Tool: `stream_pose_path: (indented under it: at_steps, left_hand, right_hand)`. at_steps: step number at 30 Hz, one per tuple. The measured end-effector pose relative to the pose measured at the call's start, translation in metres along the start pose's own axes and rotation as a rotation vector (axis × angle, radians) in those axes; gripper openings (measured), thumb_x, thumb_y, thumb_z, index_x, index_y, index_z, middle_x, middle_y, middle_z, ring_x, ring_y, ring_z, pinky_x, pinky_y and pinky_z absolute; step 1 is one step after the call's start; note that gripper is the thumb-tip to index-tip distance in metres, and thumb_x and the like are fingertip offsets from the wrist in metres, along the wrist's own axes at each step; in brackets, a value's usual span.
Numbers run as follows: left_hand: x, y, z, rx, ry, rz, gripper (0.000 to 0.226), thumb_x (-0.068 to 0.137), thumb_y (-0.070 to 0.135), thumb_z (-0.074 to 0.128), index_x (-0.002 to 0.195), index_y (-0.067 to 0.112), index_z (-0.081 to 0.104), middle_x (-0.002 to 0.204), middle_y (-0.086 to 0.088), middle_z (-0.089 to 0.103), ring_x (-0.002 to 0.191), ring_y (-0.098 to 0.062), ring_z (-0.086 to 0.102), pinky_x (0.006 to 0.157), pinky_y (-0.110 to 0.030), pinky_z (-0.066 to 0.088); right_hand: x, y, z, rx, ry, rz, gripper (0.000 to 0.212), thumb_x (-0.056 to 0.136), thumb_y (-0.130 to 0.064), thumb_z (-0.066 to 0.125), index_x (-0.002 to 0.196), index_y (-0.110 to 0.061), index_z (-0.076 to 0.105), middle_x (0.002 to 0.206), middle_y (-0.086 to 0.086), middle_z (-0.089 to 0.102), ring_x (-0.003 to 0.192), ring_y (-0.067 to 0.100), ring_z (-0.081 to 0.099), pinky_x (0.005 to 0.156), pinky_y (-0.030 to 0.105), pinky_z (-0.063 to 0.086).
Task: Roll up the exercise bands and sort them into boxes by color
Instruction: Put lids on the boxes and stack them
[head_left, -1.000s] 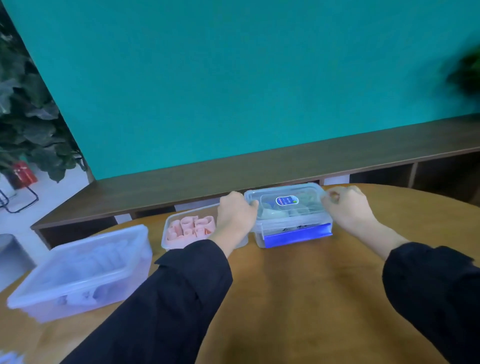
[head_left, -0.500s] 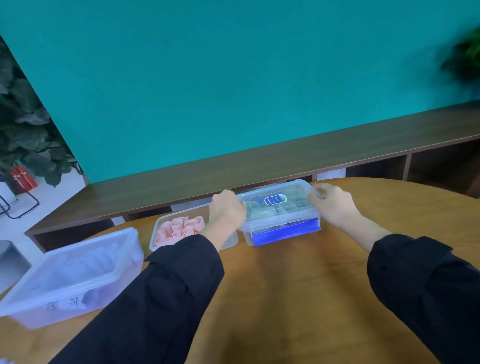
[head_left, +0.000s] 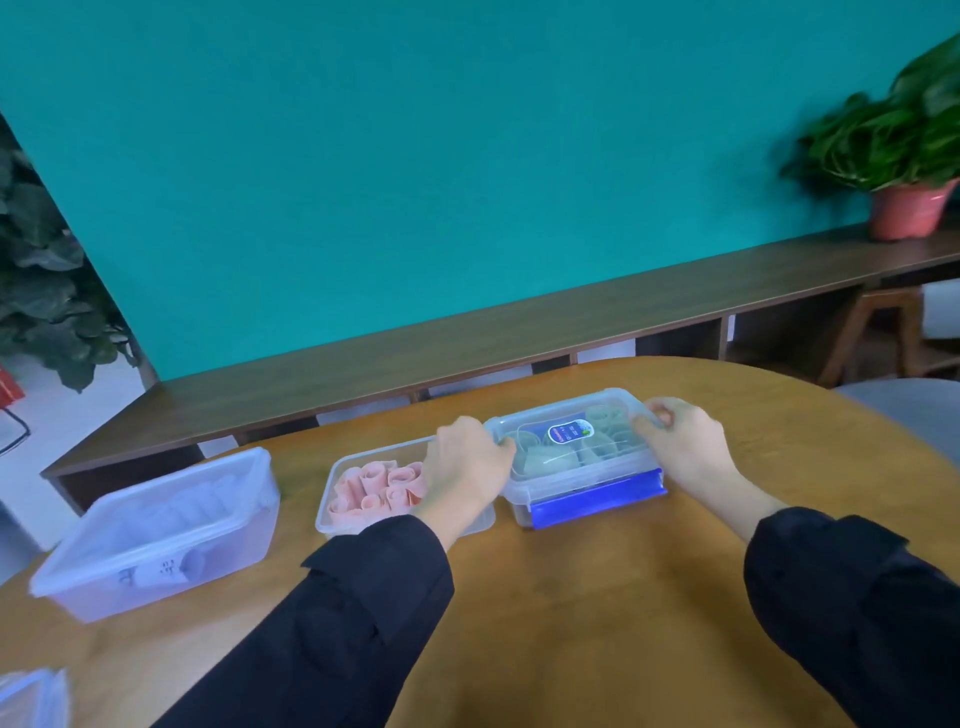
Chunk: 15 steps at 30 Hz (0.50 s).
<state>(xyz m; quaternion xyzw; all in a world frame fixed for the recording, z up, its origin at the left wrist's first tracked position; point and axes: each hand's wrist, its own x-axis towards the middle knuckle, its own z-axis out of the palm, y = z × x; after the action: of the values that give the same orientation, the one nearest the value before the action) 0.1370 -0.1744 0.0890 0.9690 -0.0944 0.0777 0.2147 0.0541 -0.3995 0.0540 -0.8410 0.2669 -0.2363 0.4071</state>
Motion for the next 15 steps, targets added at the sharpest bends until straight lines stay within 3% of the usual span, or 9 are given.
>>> stream_pose_path:
  at_steps: [2, 6, 7, 11, 15]
  left_hand:
    - [-0.014, 0.0, 0.001, 0.038, -0.01, 0.037, 0.035, 0.096, 0.045, 0.055, 0.077, 0.015, 0.058, 0.08, -0.004, 0.065, 0.077, -0.029, 0.064, 0.055, -0.031, 0.039]
    - [-0.036, -0.01, 0.004, 0.087, -0.003, 0.12, 0.039, 0.104, 0.048, 0.037, 0.093, 0.016, 0.056, 0.086, -0.004, 0.06, 0.08, -0.03, 0.058, 0.064, -0.034, 0.039]
    - [-0.041, -0.015, 0.007, 0.078, 0.003, 0.158, 0.042, 0.106, 0.049, 0.031, 0.1, 0.016, 0.056, 0.09, -0.005, 0.06, 0.084, -0.031, 0.058, 0.066, -0.035, 0.04]
    - [-0.051, -0.036, 0.017, 0.079, 0.078, 0.311, 0.049, 0.108, 0.044, 0.015, 0.12, 0.017, 0.055, 0.108, -0.008, 0.064, 0.101, -0.032, 0.061, 0.082, -0.041, 0.046]
    - [-0.045, -0.058, 0.013, 0.144, 0.101, 0.283, 0.06, 0.105, 0.051, 0.011, 0.143, 0.025, 0.048, 0.121, -0.003, 0.067, 0.111, -0.025, 0.061, 0.092, -0.039, 0.047]
  right_hand:
    - [-0.013, 0.005, -0.008, -0.003, 0.001, 0.004, 0.044, 0.099, -0.042, 0.058, 0.133, -0.016, 0.059, 0.122, 0.009, 0.064, 0.075, 0.014, 0.057, 0.056, 0.022, 0.041]
    - [-0.026, 0.006, -0.013, 0.029, -0.046, 0.028, 0.044, 0.098, -0.044, 0.056, 0.133, -0.018, 0.055, 0.117, 0.008, 0.059, 0.105, 0.024, 0.056, 0.077, 0.033, 0.044]
    - [-0.027, 0.004, -0.013, 0.043, -0.065, 0.045, 0.043, 0.098, -0.044, 0.055, 0.133, -0.019, 0.053, 0.114, 0.008, 0.059, 0.103, 0.025, 0.057, 0.076, 0.033, 0.045]
    - [-0.031, -0.004, -0.014, 0.088, -0.126, 0.108, 0.036, 0.101, -0.041, 0.051, 0.131, -0.021, 0.044, 0.089, 0.007, 0.063, 0.063, 0.02, 0.058, 0.051, 0.029, 0.041]
    - [-0.032, -0.005, -0.016, 0.094, -0.151, 0.121, 0.037, 0.102, -0.042, 0.049, 0.132, -0.021, 0.042, 0.087, 0.007, 0.062, 0.064, 0.022, 0.058, 0.053, 0.03, 0.044]
